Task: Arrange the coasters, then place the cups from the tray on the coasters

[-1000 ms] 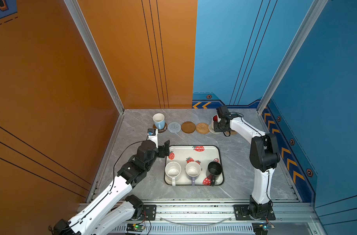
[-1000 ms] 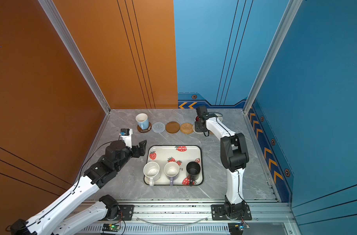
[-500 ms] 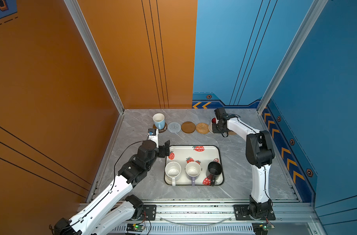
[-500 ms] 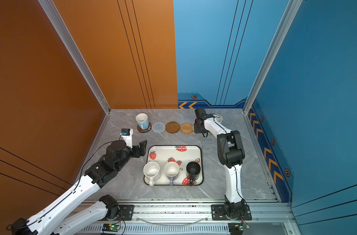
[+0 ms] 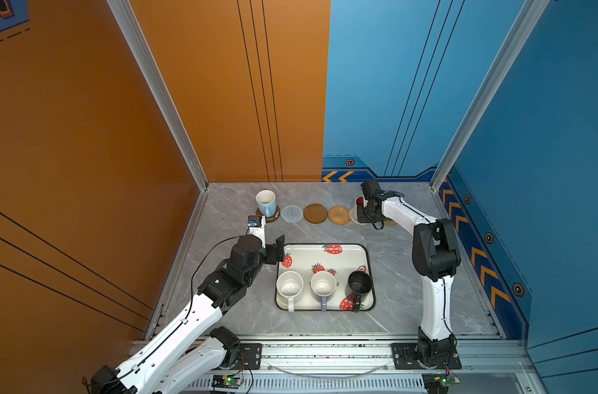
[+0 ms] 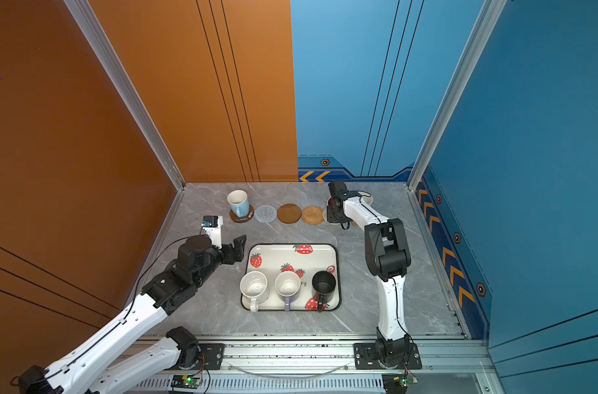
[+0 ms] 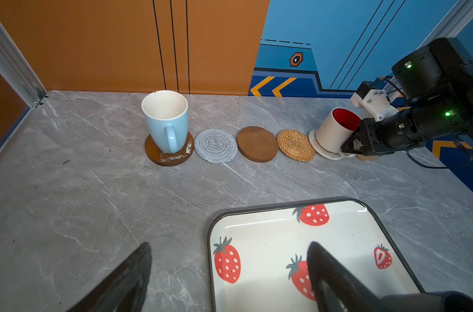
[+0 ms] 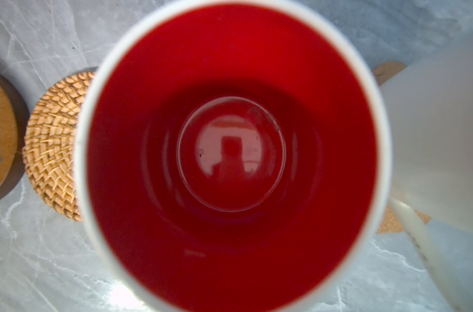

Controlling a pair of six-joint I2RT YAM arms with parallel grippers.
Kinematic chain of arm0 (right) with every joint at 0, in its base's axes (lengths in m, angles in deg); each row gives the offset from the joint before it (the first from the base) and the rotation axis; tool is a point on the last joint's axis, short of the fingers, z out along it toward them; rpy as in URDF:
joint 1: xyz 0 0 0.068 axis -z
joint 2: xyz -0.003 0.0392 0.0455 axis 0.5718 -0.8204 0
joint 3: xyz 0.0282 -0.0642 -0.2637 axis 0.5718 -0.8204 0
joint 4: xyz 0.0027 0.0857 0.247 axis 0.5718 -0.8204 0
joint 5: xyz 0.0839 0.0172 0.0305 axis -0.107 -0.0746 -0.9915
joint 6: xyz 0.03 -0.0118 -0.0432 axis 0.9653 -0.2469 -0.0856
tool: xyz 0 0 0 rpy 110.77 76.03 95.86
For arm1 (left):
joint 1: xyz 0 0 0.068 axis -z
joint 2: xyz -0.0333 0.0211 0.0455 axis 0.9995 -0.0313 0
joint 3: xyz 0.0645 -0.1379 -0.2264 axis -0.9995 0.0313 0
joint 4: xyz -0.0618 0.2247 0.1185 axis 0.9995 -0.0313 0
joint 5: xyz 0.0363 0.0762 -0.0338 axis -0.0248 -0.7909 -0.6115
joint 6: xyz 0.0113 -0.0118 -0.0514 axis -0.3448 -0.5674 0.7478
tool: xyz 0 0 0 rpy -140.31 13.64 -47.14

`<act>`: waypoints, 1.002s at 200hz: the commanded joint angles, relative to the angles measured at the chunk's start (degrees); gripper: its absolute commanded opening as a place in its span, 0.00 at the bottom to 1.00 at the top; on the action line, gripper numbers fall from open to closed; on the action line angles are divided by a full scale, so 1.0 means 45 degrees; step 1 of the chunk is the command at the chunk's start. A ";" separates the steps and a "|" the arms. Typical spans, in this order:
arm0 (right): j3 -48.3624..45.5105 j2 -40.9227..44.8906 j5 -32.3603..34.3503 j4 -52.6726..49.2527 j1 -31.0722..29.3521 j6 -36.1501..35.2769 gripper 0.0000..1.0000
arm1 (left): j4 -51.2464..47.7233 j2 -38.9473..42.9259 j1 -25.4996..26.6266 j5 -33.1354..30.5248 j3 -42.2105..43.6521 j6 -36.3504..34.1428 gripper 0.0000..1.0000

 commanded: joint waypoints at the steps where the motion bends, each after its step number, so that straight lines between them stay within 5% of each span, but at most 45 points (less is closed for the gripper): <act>1: 0.0404 -0.0143 0.0220 0.0417 0.0126 -0.0135 0.00 | 0.0100 -0.0021 -0.0150 0.0125 -0.0148 0.0036 0.90; 200: 0.0880 -0.1070 -0.0036 -0.0362 -0.0122 -0.0153 0.00 | 0.0098 0.0219 -0.0154 0.0105 -0.0127 0.0068 0.90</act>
